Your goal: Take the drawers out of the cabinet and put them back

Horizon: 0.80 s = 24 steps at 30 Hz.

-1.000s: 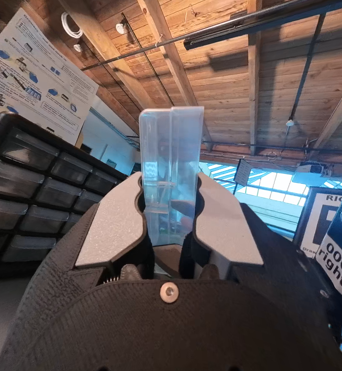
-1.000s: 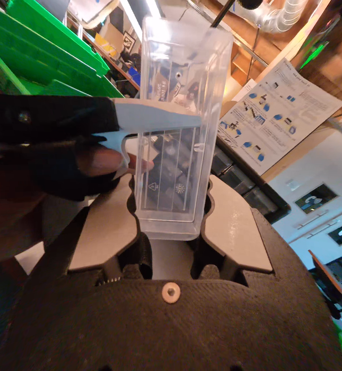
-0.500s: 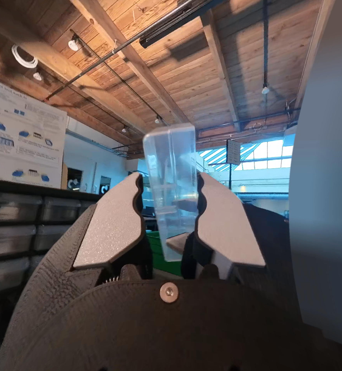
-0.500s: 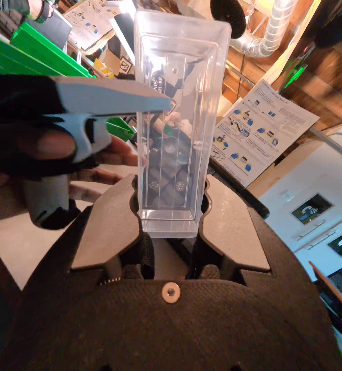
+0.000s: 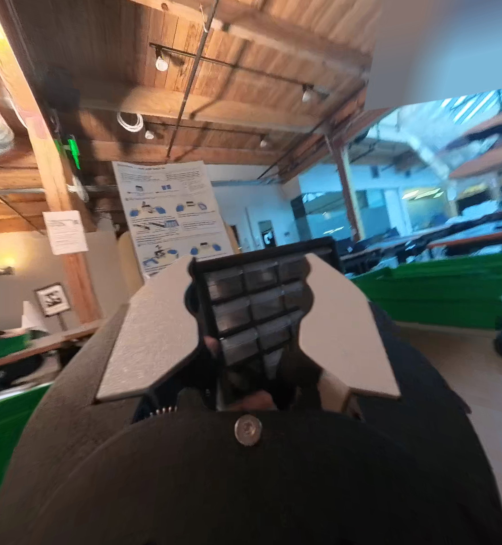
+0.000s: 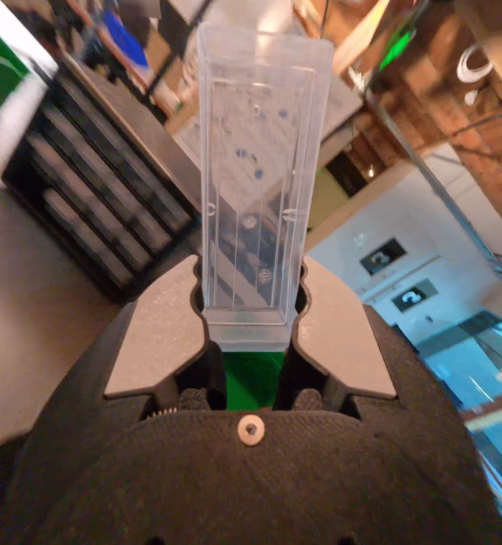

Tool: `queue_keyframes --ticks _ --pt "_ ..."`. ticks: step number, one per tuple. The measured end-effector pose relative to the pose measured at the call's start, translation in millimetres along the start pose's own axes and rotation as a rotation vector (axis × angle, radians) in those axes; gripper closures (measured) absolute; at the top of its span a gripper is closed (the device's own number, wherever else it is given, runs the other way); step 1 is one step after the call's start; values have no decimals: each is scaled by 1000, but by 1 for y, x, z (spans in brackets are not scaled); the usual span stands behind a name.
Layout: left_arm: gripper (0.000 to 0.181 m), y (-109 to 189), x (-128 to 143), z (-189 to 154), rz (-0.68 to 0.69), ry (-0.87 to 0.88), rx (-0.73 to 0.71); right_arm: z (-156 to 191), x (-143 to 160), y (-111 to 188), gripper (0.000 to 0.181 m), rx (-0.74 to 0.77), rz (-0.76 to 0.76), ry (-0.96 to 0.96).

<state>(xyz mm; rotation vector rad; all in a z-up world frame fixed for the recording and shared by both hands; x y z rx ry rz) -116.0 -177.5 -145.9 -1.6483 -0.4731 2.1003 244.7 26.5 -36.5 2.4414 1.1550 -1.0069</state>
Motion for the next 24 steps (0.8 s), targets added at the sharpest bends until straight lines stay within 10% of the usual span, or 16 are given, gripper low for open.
queue_keyframes --ticks 11,24 --pt "114 4 10 9 -61 194 57 -75 161 -50 120 -379 737 439" --pt "116 3 18 11 -63 207 108 -47 257 -142 119 -867 837 477"
Point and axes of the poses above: each gripper's, where its closed fingertips meet, y back along the fingers, x out of its underside, z = x × y across the jaws, the point moved 9 cm from there along y, back along the fingers, and after that the axes turned 1 degree about x, right-handed, at the moved point
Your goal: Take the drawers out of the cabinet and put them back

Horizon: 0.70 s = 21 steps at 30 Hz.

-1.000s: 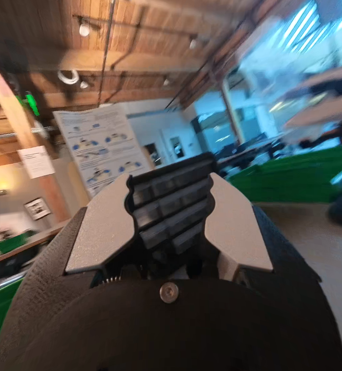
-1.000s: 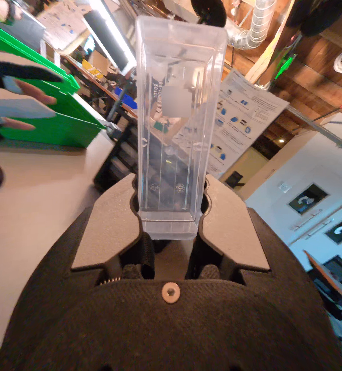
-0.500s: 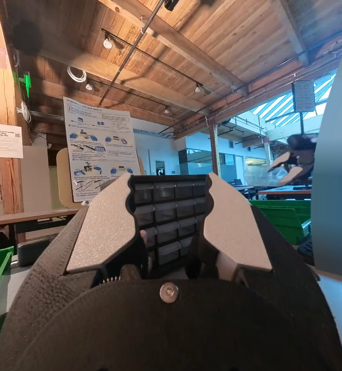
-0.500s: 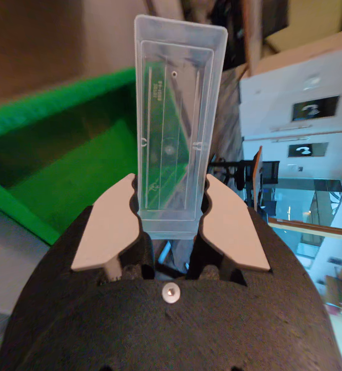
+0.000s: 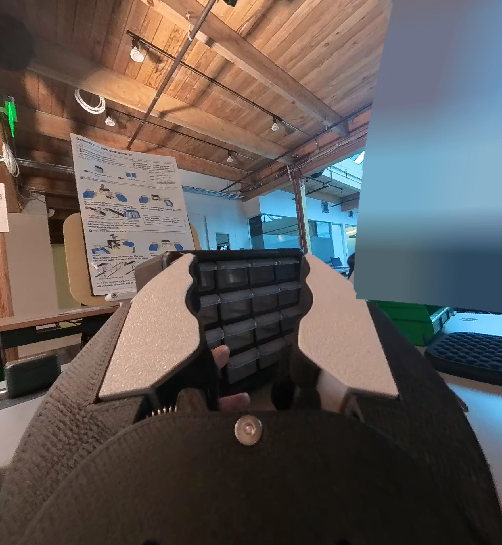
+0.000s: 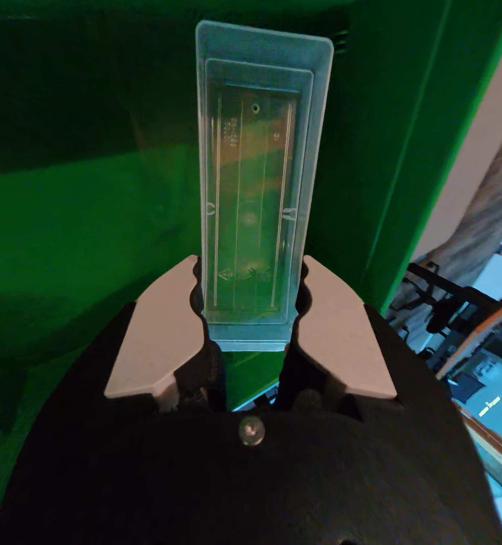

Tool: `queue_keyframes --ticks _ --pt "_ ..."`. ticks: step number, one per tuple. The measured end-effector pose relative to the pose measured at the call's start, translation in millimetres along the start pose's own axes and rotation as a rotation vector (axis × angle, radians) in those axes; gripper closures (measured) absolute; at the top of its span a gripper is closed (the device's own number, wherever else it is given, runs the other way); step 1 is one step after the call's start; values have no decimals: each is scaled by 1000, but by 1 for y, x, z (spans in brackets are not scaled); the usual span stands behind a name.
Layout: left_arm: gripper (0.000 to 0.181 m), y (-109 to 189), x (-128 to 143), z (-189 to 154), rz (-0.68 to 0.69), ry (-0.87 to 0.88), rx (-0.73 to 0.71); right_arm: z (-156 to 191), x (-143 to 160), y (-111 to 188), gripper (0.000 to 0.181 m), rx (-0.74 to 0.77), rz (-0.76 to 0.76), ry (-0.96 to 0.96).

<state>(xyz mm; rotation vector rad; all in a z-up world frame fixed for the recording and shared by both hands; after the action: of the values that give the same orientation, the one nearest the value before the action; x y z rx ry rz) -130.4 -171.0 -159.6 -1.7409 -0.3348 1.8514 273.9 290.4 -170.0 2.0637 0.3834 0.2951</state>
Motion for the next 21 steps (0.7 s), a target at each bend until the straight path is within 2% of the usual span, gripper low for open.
queue_keyframes --ticks 7,10,13,17,21 --pt "117 0 4 13 -16 61 -40 -23 -4 -31 118 -105 3 70" --pt "119 -1 1 13 -33 38 -49 -26 -4 -39 117 -87 72 85" --pt "121 -6 -2 13 -67 48 -49 -23 -7 -46 117 -74 68 56" --pt "122 -10 -1 5 -45 24 -14 -18 -8 -43 114 -19 69 51" --pt "122 -7 -2 -2 -35 -7 -20 -19 -5 -26 101 83 43 34"
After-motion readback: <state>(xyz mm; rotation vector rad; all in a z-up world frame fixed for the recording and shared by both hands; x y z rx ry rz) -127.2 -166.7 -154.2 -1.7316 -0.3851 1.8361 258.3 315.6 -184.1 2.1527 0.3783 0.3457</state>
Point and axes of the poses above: each gripper's, where its closed fingertips meet, y back along the fingers, x out of its underside, z = x × y across the jaws, the point moved 9 cm from there along y, back along the fingers, and after that the axes turned 1 degree about x, right-handed, at the moved point
